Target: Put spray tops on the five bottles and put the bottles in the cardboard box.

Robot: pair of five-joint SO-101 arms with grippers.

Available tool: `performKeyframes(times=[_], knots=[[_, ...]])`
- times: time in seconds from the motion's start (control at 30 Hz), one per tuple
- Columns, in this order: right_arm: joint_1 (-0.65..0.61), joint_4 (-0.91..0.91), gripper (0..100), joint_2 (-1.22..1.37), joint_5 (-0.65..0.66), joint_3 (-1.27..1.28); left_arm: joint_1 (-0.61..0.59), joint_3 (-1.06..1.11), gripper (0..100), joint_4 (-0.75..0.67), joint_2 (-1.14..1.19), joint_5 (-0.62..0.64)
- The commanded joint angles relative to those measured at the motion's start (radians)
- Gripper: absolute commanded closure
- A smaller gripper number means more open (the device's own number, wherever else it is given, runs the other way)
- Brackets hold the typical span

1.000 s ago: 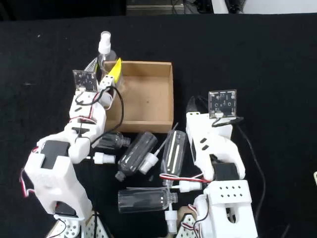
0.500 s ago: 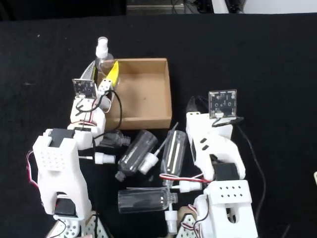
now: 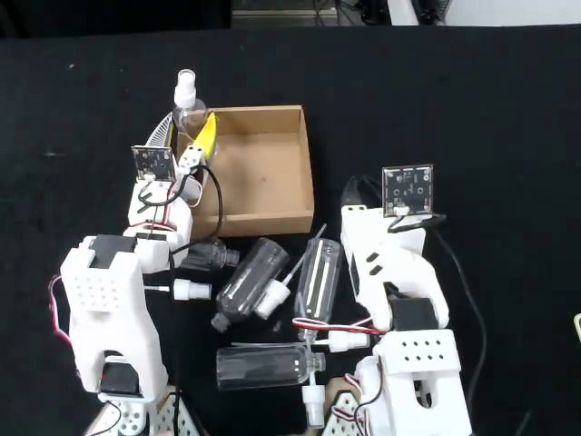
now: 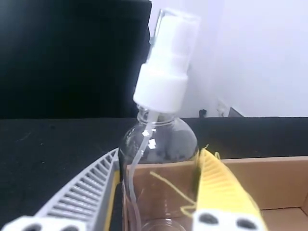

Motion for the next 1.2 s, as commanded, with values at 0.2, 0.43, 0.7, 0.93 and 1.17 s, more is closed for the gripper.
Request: performKeyframes(times=[0.2, 0.43, 0.7, 0.93, 1.17], knots=[[0.015, -0.028, 97.3, -0.022, -0.008, -0.005, -0.016, -0.047, 76, -0.017, -0.02, 0.006], [0.015, -0.028, 97.3, -0.022, -0.008, -0.005, -0.022, -0.045, 73, -0.017, -0.009, 0.005], [0.015, -0.028, 97.3, -0.022, -0.008, -0.005, -0.021, -0.038, 72, -0.023, -0.021, -0.005], [0.015, -0.028, 97.3, -0.022, -0.008, -0.005, -0.033, -0.012, 73, -0.091, -0.064, -0.02], [0.015, -0.028, 97.3, -0.022, -0.008, -0.005, -0.013, 0.16, 73, 0.028, -0.261, -0.015]])
